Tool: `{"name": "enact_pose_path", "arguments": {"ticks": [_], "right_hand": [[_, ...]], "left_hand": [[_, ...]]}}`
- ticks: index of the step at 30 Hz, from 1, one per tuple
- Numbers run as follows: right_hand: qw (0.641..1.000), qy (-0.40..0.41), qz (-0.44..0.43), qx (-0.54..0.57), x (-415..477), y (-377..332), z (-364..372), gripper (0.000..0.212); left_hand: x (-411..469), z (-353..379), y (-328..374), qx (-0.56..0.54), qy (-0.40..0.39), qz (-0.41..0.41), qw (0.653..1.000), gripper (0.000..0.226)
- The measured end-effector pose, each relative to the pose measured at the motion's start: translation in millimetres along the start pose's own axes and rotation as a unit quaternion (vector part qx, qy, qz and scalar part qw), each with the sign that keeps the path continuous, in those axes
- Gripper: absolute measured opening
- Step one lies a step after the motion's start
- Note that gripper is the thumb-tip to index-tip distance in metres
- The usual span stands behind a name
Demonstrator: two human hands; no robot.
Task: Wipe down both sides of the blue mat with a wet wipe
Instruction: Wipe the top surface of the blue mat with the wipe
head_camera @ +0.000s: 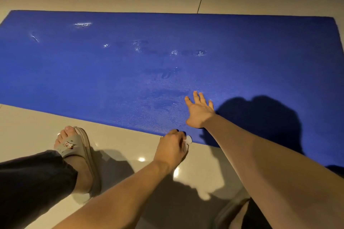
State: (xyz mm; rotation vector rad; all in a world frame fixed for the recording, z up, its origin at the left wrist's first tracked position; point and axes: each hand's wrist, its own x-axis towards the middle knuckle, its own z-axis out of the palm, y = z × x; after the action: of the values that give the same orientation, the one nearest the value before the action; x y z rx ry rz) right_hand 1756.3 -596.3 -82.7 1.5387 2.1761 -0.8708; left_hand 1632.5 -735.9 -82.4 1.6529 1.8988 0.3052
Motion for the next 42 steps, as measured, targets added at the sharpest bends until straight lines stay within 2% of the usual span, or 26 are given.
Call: {"name": "enact_pose_path", "arguments": {"ticks": [3,5,8,10,12,14,17,21,23,25,28,31,33,35,38,42], "right_hand": [[1.0,0.009,-0.009,0.001,-0.9,3.2,-1.1,0.094],[1.0,0.02,-0.017,0.002,-0.7,6.4,0.8,0.093],[0.999,0.038,-0.022,0.004,0.1,10.7,6.9,0.092],[0.998,0.049,-0.026,0.003,0.6,13.2,9.9,0.092],[0.998,0.06,-0.029,0.007,0.2,13.9,11.3,0.091],[0.997,0.062,-0.033,0.012,-1.8,13.8,10.2,0.092],[0.998,0.05,-0.044,0.021,-3.8,18.4,3.4,0.088],[0.995,0.027,-0.056,0.076,-1.7,33.6,-18.5,0.084],[0.994,0.061,-0.035,0.087,-3.8,42.7,-26.1,0.084],[0.994,0.096,0.007,0.052,-9.6,50.5,-23.9,0.091],[0.997,0.069,0.023,0.004,-13.4,55.0,-8.3,0.105],[0.998,0.058,0.026,0.002,-10.3,53.4,-6.4,0.105],[0.998,0.054,0.027,0.0,-8.0,51.7,-8.2,0.105],[0.998,0.052,0.032,0.001,-6.8,50.4,-6.9,0.105],[0.998,0.049,0.039,-0.001,-5.0,50.6,-4.7,0.106],[0.999,0.038,0.033,-0.012,-5.7,55.0,-3.2,0.106]], "left_hand": [[3.2,-8.1,-14.2,0.007,0.025,0.0,1.0,0.017],[11.1,-23.0,-34.2,0.005,0.074,-0.066,0.995,0.019],[23.2,-52.4,-59.7,-0.025,0.136,-0.211,0.968,0.011],[25.3,-59.6,-63.4,-0.029,0.143,-0.25,0.957,0.003],[21.1,-52.7,-47.0,-0.015,0.132,-0.237,0.962,0.006],[14.0,-31.3,-19.9,-0.02,0.111,-0.189,0.975,0.001],[5.6,1.3,23.9,-0.04,0.062,-0.115,0.991,0.01],[10.1,4.0,26.0,-0.018,0.046,-0.087,0.995,0.011],[16.6,-11.9,10.6,0.006,0.07,-0.116,0.991,0.016],[23.1,-34.3,-11.5,0.013,0.098,-0.186,0.977,0.014],[20.9,-60.1,-39.7,0.003,0.115,-0.271,0.956,0.007],[13.5,-54.7,-31.8,-0.06,0.138,-0.284,0.947,0.005],[11.2,-35.3,-11.8,-0.081,0.136,-0.26,0.953,0.003],[12.3,-11.5,7.7,-0.082,0.117,-0.198,0.97,0.008],[15.4,5.5,28.6,-0.028,0.062,-0.104,0.992,0.015],[30.0,-10.8,11.4,0.029,0.058,-0.078,0.995,0.017]]}}
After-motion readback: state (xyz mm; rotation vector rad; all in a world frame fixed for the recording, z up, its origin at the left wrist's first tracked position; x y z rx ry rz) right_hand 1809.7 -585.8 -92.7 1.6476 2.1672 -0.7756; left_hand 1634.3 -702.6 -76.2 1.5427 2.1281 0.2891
